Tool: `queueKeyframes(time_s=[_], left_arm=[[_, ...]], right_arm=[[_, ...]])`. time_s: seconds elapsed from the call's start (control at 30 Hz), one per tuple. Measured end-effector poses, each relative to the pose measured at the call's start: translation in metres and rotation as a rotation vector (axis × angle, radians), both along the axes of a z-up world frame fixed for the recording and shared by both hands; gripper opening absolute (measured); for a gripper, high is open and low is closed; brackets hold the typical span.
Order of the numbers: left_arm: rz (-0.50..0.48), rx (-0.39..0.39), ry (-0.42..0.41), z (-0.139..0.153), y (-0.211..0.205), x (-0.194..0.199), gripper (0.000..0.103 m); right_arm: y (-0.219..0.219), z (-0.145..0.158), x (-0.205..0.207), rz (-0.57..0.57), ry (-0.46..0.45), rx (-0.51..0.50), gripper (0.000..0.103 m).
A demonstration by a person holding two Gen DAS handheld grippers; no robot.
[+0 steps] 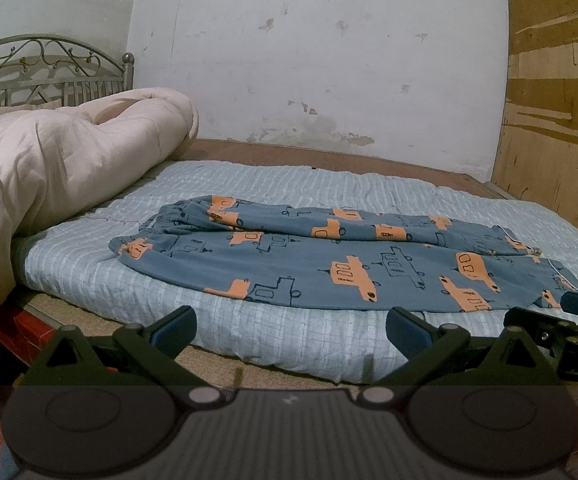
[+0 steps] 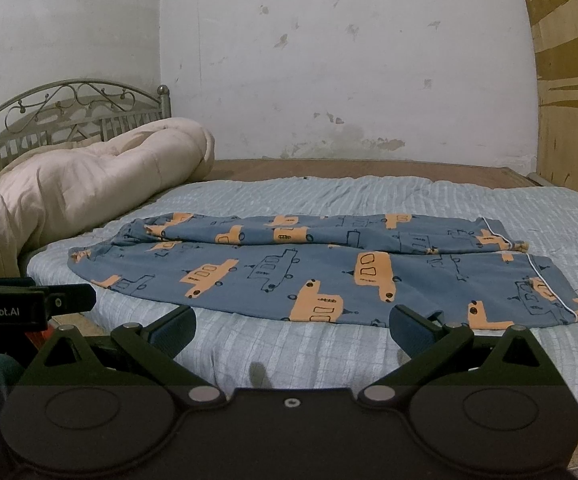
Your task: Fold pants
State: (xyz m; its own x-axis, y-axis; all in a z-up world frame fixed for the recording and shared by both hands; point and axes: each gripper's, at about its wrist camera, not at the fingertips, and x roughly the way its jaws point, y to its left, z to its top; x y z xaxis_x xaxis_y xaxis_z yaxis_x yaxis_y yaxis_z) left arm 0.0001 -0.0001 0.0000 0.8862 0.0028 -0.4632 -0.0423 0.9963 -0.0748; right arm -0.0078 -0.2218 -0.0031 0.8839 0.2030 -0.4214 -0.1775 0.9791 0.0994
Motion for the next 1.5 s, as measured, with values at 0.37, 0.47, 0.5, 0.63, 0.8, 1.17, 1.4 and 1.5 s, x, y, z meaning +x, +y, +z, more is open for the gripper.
queueKeyframes(time_s=[0.37,0.47,0.5,0.63,0.8,1.17,1.4,1.5], left_arm=[[0.000,0.000,0.001,0.0000,0.0000,0.0000,0.102],[0.000,0.001,0.000,0.0000,-0.0001,0.0001,0.102],[0.000,0.001,0.000,0.0000,0.0000,0.0001,0.102],[0.000,0.001,0.001,0.0000,-0.0001,0.0001,0.102],[0.000,0.001,0.001,0.0000,0.0000,0.0001,0.102],[0.000,0.001,0.001,-0.0001,0.0000,0.0001,0.102],[0.001,0.002,0.004,-0.0015,-0.0002,-0.0014,0.102],[0.001,0.003,0.007,-0.0034,-0.0011,-0.0008,0.102]], right_arm=[[0.0002,-0.0002,0.0005,0.000,0.000,-0.001,0.102],[0.0003,-0.0002,0.0005,0.000,0.000,-0.002,0.102],[0.0003,-0.0003,0.0004,0.000,0.000,-0.002,0.102],[0.0004,-0.0003,0.0004,0.001,0.000,-0.002,0.102],[0.0005,-0.0004,0.0006,0.001,0.000,-0.003,0.102],[0.0009,-0.0006,0.0010,0.001,0.001,-0.004,0.102],[0.0004,0.0005,0.0010,0.002,0.004,-0.005,0.102],[0.0037,-0.0029,0.0012,0.002,0.007,-0.005,0.102]])
